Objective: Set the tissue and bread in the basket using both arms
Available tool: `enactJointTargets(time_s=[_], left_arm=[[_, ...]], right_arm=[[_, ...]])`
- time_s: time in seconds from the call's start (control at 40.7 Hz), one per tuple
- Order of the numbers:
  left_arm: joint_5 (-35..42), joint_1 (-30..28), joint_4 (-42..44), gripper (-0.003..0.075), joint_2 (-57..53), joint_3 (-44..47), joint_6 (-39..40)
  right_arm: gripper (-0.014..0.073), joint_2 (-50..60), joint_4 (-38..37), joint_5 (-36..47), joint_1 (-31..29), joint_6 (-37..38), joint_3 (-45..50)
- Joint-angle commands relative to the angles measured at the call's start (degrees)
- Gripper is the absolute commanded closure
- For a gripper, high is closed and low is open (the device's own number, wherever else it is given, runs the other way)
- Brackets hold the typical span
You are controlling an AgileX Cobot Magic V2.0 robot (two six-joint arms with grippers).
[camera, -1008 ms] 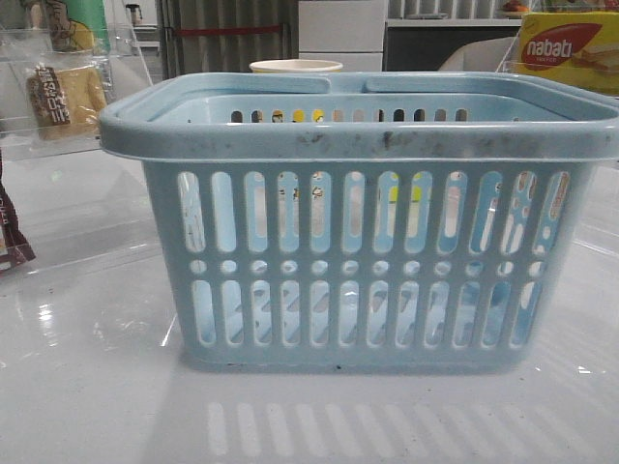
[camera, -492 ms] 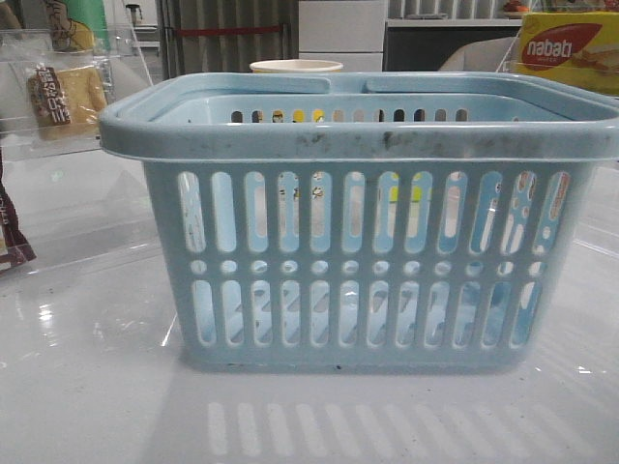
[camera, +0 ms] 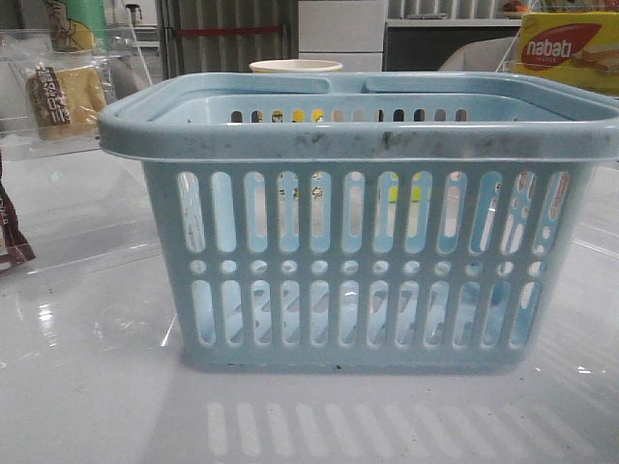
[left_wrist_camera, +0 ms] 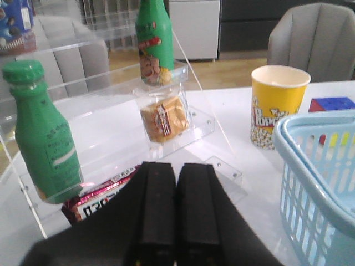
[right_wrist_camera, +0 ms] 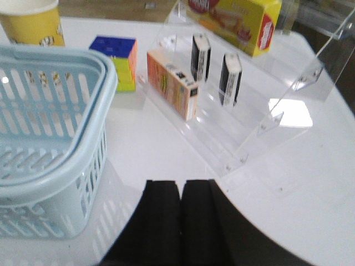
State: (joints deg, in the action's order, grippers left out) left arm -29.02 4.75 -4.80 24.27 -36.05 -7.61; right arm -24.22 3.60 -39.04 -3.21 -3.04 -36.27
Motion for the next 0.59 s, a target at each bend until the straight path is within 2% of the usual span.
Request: enactJointTargets(time_s=[0.0, 0.148, 0.443, 0.492, 0.566], left_arm=[[0.9, 0.1, -0.4, 0.0627, 2.3, -2.0, 0.4], [-2.1, 0.1, -0.4, 0.0627, 3.5, -2.0, 0.4], [-1.4, 0.1, -0.4, 0.0626, 3.5, -2.0, 0.4], [-1.4, 0.1, -0.4, 0.062, 3.5, -2.0, 0.4], [-1.4, 0.1, -0.4, 0.0572, 3.5, -2.0, 0.4]], right_arm=[[0.054, -4.1, 0.4, 2.0, -0.2, -0.4, -2.1], [0.054, -8.5, 0.4, 1.3, -0.2, -0.4, -2.1], [0.0536, -10.6, 0.4, 1.8, -0.2, -0.4, -1.9], [0.0518, -10.6, 0.4, 1.8, -0.2, -0.4, -1.9], [0.0426, -10.6, 0.4, 1.7, -0.2, -0.4, -1.9]])
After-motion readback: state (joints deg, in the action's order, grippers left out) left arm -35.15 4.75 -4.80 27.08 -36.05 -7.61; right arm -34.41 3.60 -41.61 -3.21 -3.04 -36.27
